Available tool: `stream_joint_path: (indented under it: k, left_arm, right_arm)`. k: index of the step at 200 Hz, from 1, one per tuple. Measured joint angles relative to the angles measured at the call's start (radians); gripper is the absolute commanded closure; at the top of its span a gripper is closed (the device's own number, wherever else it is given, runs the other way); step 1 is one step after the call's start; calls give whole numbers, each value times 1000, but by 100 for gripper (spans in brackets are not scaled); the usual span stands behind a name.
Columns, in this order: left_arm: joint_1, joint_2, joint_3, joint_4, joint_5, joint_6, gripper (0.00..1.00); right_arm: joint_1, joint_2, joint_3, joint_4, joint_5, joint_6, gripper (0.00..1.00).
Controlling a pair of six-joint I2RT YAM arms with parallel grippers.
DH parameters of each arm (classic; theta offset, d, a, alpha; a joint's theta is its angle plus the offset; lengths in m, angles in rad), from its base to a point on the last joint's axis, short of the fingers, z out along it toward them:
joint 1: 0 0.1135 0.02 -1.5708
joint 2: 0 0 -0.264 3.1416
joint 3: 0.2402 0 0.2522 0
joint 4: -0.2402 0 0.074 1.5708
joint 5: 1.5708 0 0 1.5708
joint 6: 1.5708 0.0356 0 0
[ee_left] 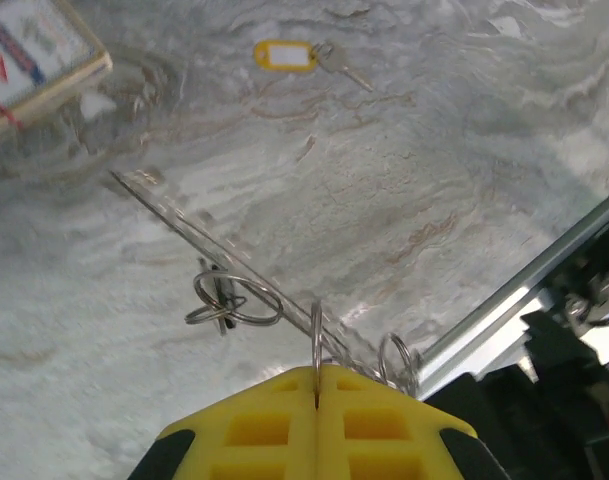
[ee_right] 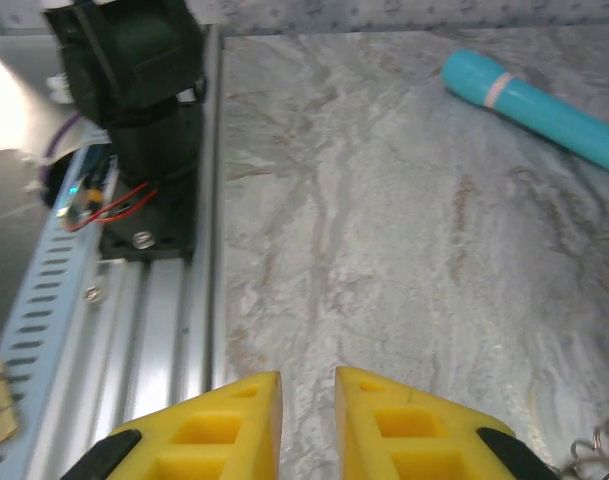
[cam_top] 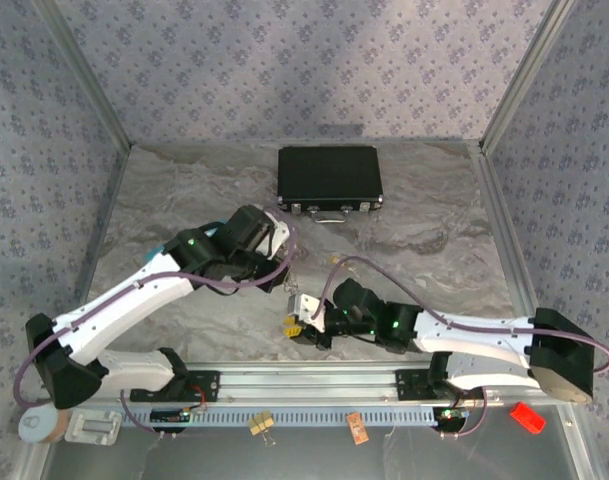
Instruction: Put the keys on the keyring
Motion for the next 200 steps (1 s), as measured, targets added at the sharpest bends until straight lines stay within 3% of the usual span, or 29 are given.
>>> stream_joint_path:
  k: [69,135,200]
  left_arm:
    - [69,55,4,-119,135,-437,100]
    - [114,51,-54,-93,290,-671,100]
    - [149,-10,-165,-27,367,-816,100]
  right_arm:
    - [4,48,-66,189,269,-2,72]
    - [-2,55,-84,287,289,-80,70]
    - [-2,80,-83,335,307,-135,70]
